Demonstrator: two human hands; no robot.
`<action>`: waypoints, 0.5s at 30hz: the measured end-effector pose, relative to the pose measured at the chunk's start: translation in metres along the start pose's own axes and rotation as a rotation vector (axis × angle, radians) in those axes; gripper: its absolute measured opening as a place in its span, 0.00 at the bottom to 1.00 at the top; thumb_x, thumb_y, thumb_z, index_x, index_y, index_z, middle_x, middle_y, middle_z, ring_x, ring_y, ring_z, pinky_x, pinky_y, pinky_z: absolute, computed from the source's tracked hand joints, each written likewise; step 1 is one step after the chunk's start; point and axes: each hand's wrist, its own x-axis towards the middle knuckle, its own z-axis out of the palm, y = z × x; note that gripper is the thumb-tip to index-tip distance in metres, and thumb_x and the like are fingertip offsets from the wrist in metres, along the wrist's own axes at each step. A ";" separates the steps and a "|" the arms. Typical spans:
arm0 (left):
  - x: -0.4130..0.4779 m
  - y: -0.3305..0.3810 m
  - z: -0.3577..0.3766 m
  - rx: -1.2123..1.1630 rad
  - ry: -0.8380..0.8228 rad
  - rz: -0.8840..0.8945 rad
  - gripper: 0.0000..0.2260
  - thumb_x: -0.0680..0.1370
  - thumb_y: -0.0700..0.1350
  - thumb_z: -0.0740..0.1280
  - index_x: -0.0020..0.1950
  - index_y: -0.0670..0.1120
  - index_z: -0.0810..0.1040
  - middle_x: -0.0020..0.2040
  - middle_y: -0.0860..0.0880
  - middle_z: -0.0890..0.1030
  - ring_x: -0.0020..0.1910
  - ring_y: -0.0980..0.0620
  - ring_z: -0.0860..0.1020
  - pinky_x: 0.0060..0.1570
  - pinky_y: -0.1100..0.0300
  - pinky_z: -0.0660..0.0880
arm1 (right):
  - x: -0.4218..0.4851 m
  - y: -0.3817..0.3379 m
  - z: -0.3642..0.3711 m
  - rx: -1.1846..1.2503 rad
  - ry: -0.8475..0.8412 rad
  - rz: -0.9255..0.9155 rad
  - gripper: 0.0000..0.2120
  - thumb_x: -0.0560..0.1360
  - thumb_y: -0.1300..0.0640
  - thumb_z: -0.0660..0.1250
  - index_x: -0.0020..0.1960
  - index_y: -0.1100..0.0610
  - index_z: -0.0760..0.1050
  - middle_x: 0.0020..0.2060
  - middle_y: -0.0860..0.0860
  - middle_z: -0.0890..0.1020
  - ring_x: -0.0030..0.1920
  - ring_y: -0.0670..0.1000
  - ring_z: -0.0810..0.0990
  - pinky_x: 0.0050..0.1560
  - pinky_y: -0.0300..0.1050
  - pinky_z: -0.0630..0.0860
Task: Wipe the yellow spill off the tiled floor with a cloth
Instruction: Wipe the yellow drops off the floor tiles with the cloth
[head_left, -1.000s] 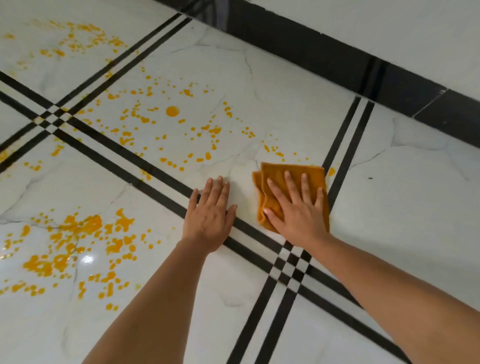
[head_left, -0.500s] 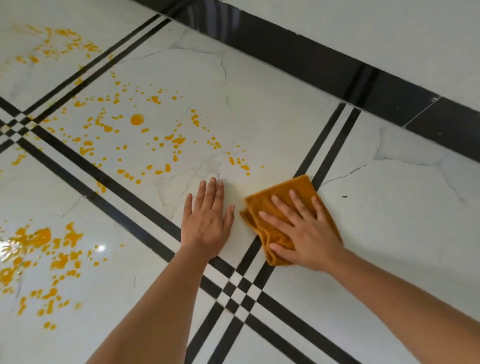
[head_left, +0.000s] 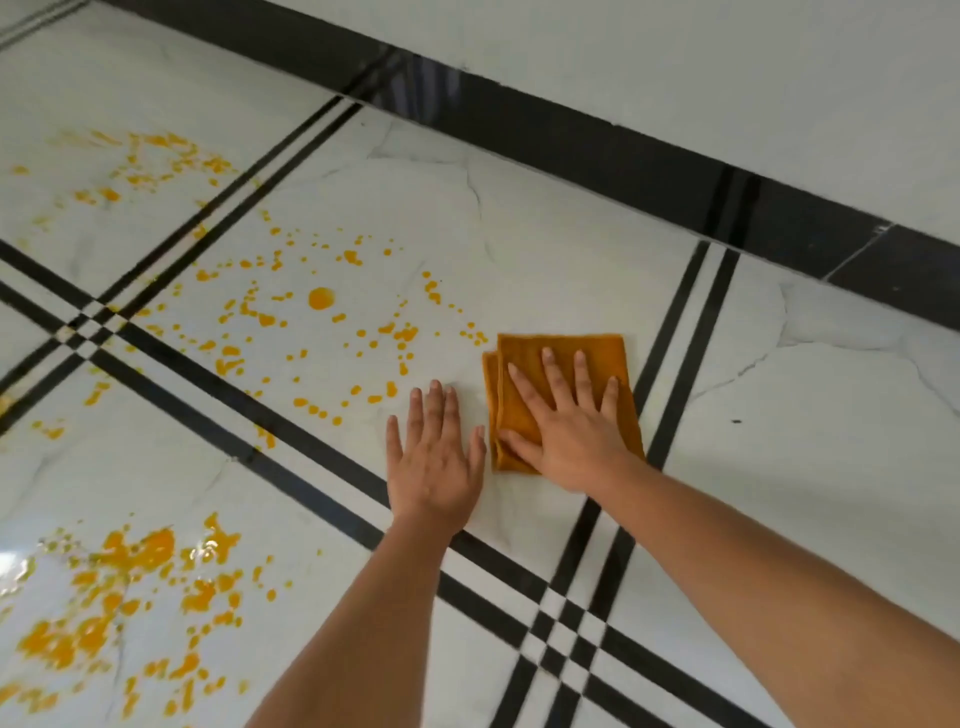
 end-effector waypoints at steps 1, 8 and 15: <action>0.002 -0.002 0.001 -0.026 0.008 0.002 0.29 0.78 0.59 0.34 0.76 0.48 0.36 0.77 0.51 0.38 0.75 0.52 0.36 0.70 0.51 0.34 | -0.005 -0.002 0.001 -0.007 -0.006 -0.012 0.36 0.71 0.28 0.43 0.72 0.38 0.30 0.75 0.50 0.34 0.73 0.61 0.33 0.69 0.71 0.40; 0.008 -0.018 -0.017 -0.181 -0.033 0.079 0.35 0.72 0.61 0.28 0.76 0.47 0.39 0.77 0.49 0.40 0.75 0.51 0.35 0.70 0.51 0.33 | 0.008 -0.037 -0.031 0.004 -0.306 0.236 0.38 0.71 0.27 0.42 0.70 0.39 0.25 0.73 0.51 0.29 0.73 0.62 0.33 0.70 0.69 0.43; 0.008 -0.047 -0.002 -0.157 0.064 0.139 0.30 0.74 0.60 0.30 0.73 0.47 0.34 0.74 0.51 0.34 0.72 0.51 0.31 0.69 0.53 0.28 | 0.005 -0.036 0.004 -0.023 0.025 0.150 0.33 0.69 0.28 0.31 0.71 0.37 0.28 0.74 0.47 0.33 0.74 0.58 0.35 0.71 0.66 0.41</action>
